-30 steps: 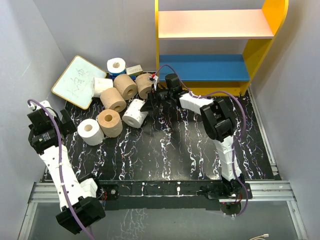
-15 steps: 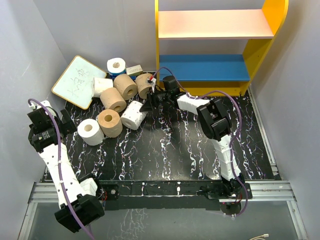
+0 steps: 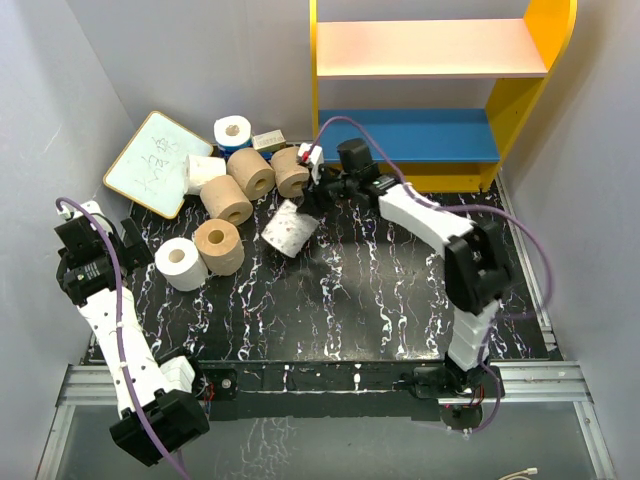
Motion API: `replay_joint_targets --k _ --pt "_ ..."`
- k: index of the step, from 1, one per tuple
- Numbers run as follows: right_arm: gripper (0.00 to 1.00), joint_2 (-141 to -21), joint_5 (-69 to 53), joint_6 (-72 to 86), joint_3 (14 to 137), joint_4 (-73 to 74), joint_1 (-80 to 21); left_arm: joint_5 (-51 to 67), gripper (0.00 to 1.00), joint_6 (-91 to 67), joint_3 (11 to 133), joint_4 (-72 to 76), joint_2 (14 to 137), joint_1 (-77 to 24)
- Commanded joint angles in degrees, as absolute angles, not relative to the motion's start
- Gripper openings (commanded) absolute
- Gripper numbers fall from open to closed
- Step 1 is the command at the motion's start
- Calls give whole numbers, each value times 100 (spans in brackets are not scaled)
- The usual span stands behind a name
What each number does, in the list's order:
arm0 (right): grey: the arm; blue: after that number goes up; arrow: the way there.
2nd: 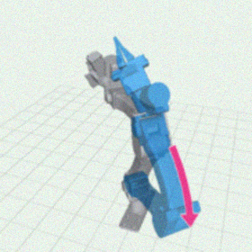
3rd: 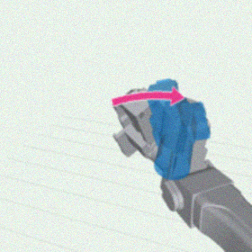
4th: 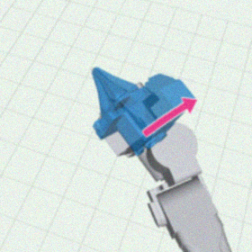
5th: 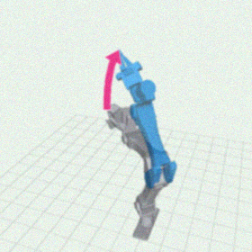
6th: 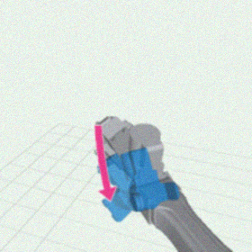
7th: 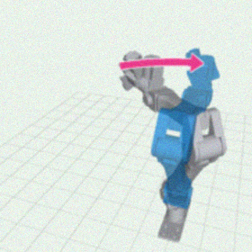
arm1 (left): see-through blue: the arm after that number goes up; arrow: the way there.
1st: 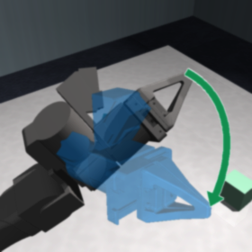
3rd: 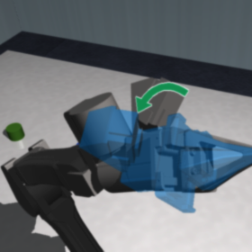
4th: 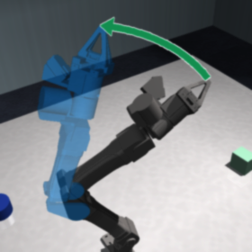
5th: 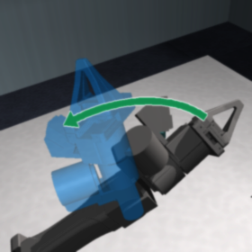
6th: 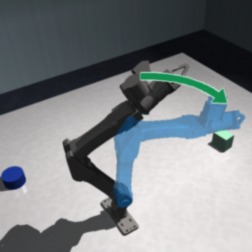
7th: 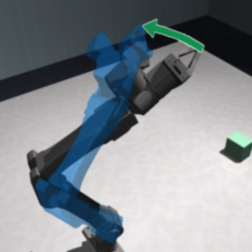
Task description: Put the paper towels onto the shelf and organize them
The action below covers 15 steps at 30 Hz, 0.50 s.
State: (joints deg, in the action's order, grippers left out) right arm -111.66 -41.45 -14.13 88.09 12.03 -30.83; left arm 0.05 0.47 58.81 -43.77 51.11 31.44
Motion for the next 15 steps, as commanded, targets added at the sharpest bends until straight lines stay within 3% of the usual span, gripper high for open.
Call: replay_joint_targets --k 1,8,11,14,15 --pt "0 -9692 -2808 -2952 8775 1999 -3107 68 98 88 5846 -4406 5056 3186" --pt "0 -8913 -1075 -3920 7616 2199 -3079 52 97 88 5845 -4412 5053 3190" --pt "0 -8850 -1359 -3803 7451 2426 -2875 67 97 88 5845 -4412 4994 3190" --pt "22 -9062 -3223 -2945 7700 2649 -1919 77 97 96 5845 -4412 4969 3189" --pt "38 -9213 -4197 -2635 7775 2670 -1475 84 98 97 5840 -4412 4973 3190"
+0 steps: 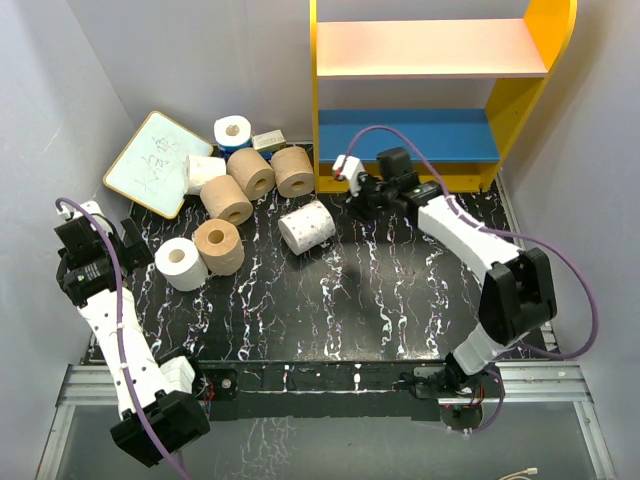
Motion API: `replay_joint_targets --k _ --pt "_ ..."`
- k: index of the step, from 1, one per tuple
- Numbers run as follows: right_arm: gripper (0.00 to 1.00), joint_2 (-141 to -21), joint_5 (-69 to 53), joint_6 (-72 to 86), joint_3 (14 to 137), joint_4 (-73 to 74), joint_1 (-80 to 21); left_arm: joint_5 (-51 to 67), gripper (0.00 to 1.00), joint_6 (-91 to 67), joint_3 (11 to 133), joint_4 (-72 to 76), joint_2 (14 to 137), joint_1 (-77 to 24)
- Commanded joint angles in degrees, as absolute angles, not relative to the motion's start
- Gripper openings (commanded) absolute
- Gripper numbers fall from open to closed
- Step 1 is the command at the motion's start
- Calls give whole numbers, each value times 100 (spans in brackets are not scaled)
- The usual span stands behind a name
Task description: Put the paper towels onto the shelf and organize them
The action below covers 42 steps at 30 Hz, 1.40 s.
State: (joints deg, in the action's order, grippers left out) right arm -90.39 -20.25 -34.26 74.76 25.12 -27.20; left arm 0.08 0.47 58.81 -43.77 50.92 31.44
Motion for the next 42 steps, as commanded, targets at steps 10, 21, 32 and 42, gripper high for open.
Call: replay_joint_targets --k 10,21,32,42 --pt "98 -11950 -7824 -4020 9724 5335 -323 183 98 122 5845 -4414 4936 3190" --pt "98 -11956 -6716 -2078 9331 2356 -1364 150 98 123 5845 -4412 4860 3193" --pt "98 -12385 -6254 -744 9432 645 -1606 106 98 116 5820 -4386 4938 3190" --pt "97 -12276 -6589 -559 9098 523 -1774 91 98 123 5784 -4334 5020 3191"
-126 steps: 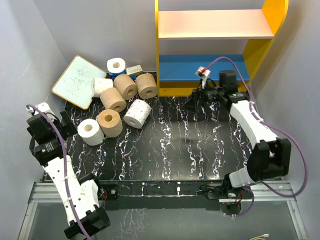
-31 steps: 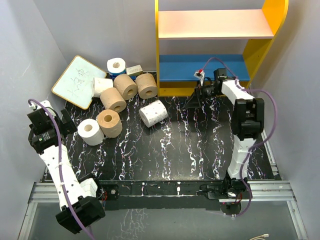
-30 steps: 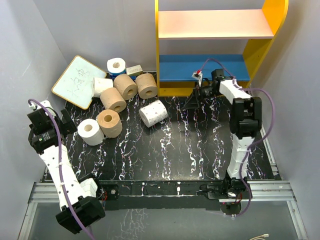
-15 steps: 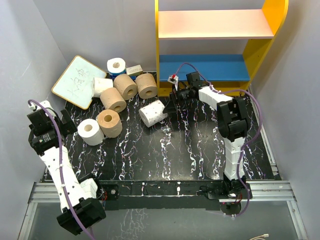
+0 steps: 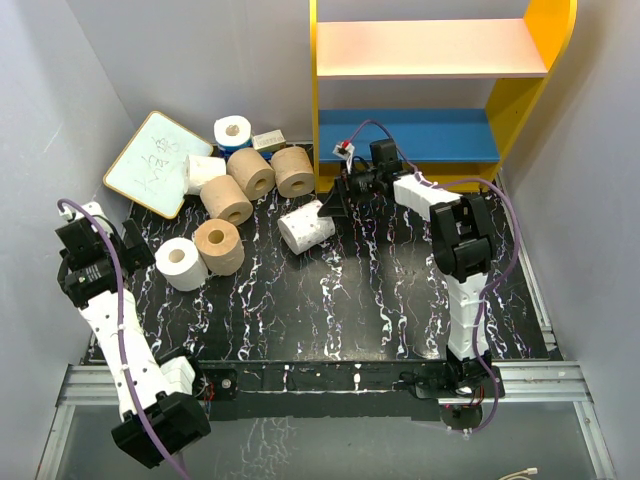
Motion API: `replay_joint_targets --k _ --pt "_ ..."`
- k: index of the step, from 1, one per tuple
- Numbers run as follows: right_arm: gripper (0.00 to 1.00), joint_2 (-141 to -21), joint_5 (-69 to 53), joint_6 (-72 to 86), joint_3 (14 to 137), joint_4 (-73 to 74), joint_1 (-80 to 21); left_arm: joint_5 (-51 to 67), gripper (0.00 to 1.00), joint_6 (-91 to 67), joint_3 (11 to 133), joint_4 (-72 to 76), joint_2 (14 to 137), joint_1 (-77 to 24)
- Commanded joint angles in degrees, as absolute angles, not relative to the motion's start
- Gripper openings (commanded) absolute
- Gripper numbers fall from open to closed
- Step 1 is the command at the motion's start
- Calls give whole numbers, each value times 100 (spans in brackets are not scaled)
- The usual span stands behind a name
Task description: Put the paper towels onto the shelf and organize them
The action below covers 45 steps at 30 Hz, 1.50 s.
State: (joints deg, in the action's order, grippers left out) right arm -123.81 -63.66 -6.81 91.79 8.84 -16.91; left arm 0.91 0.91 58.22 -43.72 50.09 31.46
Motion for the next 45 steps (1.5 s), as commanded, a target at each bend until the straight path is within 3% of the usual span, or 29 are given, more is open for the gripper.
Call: replay_joint_targets --k 1,13,29,32,35,41,45 --pt "97 -12278 -6591 -566 9070 536 -1775 88 98 118 5786 -4344 5041 3187" --pt "93 -12370 -6591 -961 9057 1192 -1774 63 98 123 5783 -4340 5056 3190" --pt "55 -12577 -6602 -1617 9370 2334 -2082 62 98 121 5784 -4342 5059 3190" --pt "35 -12524 -6567 -1540 9407 2249 -2182 63 98 123 5794 -4346 5029 3186" --pt "1 -12442 -6541 -1397 9462 2187 -2264 62 98 123 5791 -4346 5019 3190" --pt "0 -11503 -6346 -1459 9277 2429 -2261 62 98 114 5789 -4347 4899 3190" --pt "0 -10704 -5328 -2984 9766 4140 -2442 78 98 122 5792 -4346 4834 3187"
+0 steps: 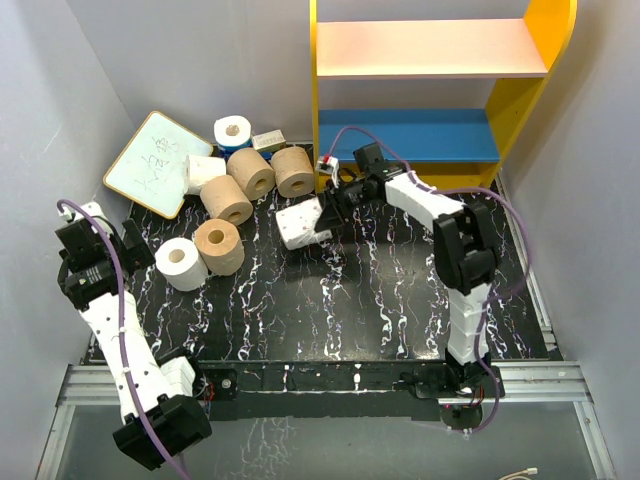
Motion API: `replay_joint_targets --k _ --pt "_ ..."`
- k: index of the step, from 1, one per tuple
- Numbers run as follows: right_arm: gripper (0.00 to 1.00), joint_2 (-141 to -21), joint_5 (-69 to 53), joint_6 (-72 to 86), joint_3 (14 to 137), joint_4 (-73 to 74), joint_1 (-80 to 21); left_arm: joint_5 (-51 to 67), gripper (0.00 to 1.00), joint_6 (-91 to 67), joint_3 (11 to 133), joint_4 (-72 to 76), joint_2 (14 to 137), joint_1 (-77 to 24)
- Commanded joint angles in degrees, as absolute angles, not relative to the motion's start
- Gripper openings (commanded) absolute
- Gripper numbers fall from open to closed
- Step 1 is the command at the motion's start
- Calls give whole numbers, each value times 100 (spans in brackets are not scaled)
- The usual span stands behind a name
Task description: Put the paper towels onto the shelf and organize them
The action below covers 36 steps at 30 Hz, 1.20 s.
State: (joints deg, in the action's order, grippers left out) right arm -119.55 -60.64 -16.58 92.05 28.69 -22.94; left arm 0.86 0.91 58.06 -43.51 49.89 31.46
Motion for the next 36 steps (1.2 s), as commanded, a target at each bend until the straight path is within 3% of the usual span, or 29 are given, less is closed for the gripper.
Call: replay_joint_targets --k 1,6,11,17,26,31,36 --pt "0 -10523 -4819 -3402 9881 4559 -2563 79 97 119 5790 -4348 4831 3190" --pt "0 -9361 -2084 -4750 9528 5149 -2930 76 97 123 5792 -4351 4819 3190" --pt "0 -8204 -174 -6204 8116 4669 -2706 152 96 147 5801 -4359 4672 3190" --pt "0 -7258 -460 -9001 7287 4379 -1200 240 95 171 5801 -4362 4474 3190" --pt "0 -8901 -437 -9970 9613 5319 -104 360 94 197 5802 -4360 4504 3190" --pt "0 -10180 -518 -10021 11491 6246 -44 493 94 235 5800 -4360 4313 3190" --pt "0 -11061 -351 -10363 12469 6502 -44 552 94 250 5802 -4368 4259 3190"
